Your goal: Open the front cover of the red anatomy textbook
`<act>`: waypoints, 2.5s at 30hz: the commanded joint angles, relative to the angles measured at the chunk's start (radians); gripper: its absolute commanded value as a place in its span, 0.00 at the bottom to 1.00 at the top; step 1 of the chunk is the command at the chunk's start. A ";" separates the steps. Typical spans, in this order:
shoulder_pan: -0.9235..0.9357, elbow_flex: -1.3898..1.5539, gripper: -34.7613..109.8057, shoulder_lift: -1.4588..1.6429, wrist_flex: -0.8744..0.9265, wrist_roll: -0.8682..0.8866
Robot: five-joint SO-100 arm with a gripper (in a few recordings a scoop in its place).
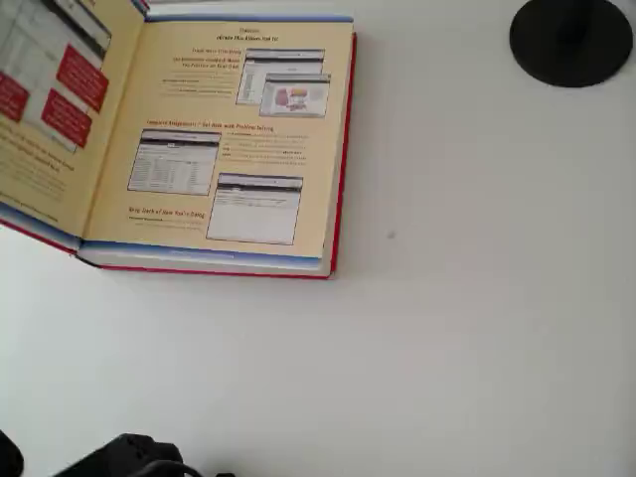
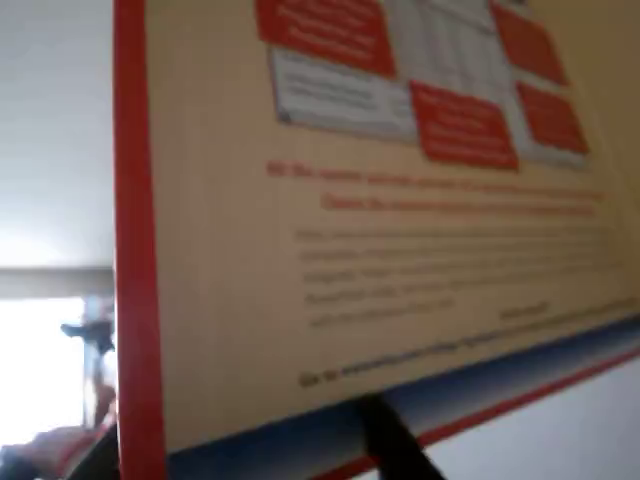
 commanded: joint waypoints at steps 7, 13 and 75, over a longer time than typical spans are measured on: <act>-0.287 -0.041 0.42 -0.140 0.048 0.044; -0.394 -0.038 0.42 -0.236 0.123 0.032; -0.124 -0.158 0.49 -0.184 0.308 0.015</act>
